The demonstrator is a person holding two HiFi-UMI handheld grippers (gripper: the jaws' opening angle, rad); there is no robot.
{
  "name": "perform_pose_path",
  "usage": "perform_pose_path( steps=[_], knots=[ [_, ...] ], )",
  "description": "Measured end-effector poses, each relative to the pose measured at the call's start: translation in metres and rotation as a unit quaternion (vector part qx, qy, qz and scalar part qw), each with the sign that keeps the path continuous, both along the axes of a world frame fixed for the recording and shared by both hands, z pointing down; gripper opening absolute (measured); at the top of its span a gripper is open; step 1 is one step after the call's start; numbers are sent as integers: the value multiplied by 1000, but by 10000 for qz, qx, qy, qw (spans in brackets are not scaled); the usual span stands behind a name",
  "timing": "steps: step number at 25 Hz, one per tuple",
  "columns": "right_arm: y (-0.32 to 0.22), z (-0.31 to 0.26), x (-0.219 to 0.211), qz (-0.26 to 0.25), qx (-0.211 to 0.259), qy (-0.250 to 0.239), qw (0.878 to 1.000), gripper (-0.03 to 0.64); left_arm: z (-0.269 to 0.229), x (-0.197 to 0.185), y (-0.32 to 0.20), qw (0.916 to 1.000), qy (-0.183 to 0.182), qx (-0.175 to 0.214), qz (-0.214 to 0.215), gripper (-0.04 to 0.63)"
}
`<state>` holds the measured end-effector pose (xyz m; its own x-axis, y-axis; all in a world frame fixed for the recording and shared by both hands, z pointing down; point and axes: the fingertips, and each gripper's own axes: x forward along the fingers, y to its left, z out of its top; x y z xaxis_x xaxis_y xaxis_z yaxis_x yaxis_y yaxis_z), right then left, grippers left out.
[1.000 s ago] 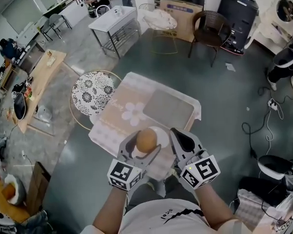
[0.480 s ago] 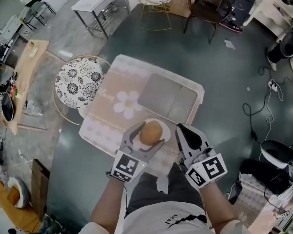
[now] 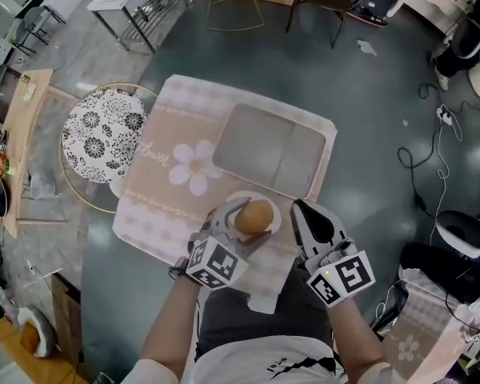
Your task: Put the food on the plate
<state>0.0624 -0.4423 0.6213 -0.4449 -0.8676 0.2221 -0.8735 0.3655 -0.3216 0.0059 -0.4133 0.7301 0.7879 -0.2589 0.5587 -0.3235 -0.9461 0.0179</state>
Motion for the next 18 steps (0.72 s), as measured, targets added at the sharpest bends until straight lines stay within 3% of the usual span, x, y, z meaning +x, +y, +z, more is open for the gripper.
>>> perform_pose_path(
  steps=[11,18],
  knots=[
    [-15,53,-2,92,-17,32,10000,15,84,5,8,9957,-528,-40,763,353],
    [-21,82,-4,103,-99,-1,9999,15,113,11,11,9920,-673,-48,1065,353]
  ],
)
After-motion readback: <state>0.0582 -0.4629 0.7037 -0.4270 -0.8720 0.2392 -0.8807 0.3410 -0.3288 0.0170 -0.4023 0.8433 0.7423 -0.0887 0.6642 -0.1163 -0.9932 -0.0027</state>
